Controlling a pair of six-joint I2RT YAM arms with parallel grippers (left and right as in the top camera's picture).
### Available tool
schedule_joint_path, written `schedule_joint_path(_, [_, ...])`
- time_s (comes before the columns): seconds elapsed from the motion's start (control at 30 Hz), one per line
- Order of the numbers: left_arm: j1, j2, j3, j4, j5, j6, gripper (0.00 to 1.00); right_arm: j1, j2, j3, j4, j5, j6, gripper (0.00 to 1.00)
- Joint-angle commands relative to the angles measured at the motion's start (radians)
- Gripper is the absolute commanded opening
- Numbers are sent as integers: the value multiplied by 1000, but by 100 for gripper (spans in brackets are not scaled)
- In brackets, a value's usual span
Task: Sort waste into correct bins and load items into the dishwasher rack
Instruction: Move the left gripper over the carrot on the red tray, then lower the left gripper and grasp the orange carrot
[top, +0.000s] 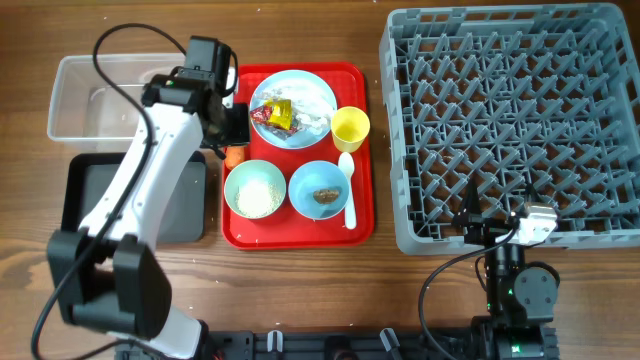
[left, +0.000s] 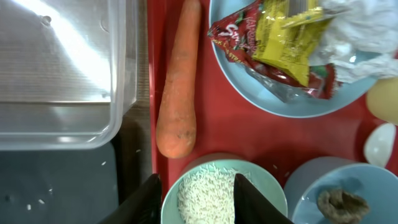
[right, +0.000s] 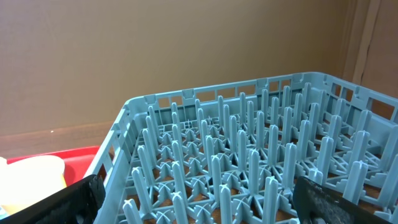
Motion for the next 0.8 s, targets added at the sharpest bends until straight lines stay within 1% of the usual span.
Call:
schedule_joint_path(0.0, [2, 64, 9, 16, -17, -10, 32, -4, 1, -1, 4, 10, 8, 100])
schedule_joint_path(0.13, [2, 102, 9, 27, -17, -10, 30, -4, 1, -1, 4, 10, 8, 99])
schedule_joint_path(0.4, [2, 112, 7, 54, -32, -10, 29, -4, 1, -1, 4, 10, 8, 100])
schedule_joint_path(0.77, [2, 114, -100, 176, -52, -9, 30, -4, 1, -1, 4, 10, 8, 100])
